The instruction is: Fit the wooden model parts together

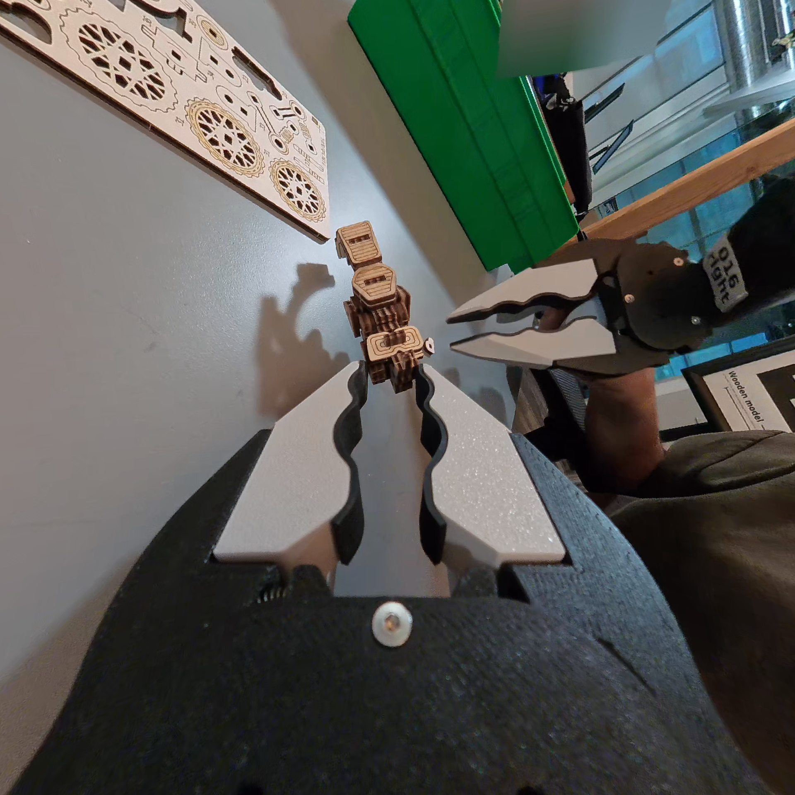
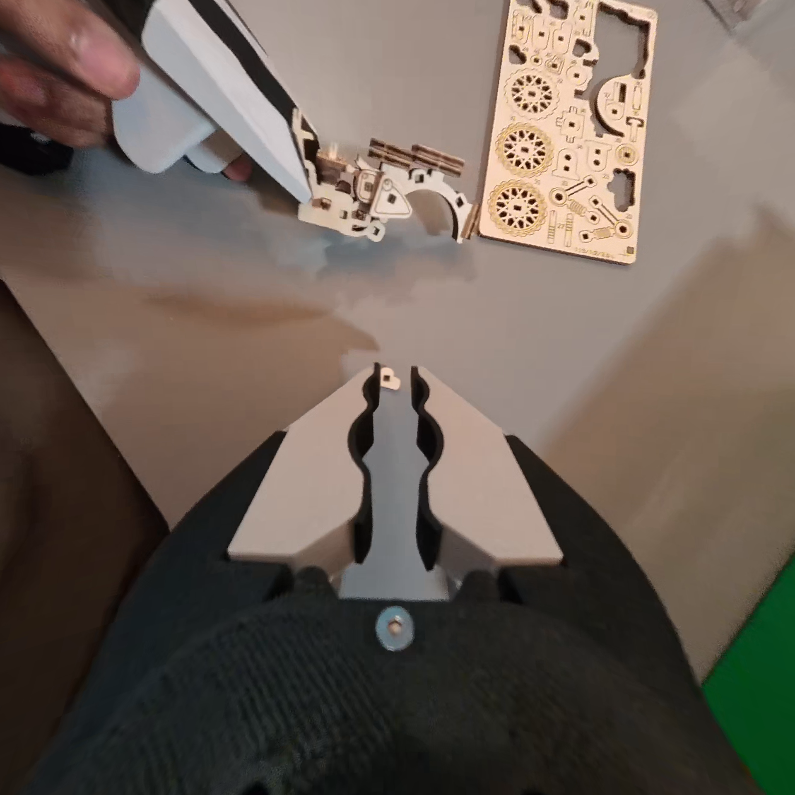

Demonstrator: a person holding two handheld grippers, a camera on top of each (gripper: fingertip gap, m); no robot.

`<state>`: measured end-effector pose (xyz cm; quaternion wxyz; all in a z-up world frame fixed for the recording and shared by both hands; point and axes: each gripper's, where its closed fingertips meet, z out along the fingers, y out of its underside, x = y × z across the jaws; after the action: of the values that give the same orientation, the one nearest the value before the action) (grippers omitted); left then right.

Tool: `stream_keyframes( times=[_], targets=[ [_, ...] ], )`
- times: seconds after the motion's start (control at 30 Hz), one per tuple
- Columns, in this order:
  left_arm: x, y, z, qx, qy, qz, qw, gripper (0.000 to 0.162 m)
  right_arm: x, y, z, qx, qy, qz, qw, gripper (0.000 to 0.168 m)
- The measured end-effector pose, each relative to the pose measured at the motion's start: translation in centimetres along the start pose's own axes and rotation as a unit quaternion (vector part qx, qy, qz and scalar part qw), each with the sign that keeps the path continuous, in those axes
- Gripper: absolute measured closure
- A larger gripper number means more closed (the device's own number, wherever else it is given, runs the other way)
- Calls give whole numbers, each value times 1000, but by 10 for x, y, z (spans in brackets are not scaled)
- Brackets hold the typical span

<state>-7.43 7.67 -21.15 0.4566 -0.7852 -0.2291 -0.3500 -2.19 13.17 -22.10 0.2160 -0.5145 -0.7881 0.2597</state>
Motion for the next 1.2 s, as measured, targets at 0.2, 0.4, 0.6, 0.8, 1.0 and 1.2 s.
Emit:
stream_keyframes(
  times=[0.2,0.4,0.6,0.8,1.0,1.2],
  targets=[
    [0,0,0,0,1,-1,1000,141,-3,1,5,30,-63,46,996,155],
    [0,0,0,0,3,-3,1000,141,-1,0,6,48,-74,59,994,157],
    [1,0,-1,2,7,-8,1000,141,-6,2,10,47,-98,73,991,157],
    [1,-1,-1,2,8,-10,1000,141,-8,5,12,37,-109,81,990,156],
    [1,-1,-1,3,9,-11,1000,141,-9,6,12,36,-112,84,990,156],
    [1,-1,-1,3,9,-12,1000,141,-10,7,12,32,-116,87,989,157]
  ],
)
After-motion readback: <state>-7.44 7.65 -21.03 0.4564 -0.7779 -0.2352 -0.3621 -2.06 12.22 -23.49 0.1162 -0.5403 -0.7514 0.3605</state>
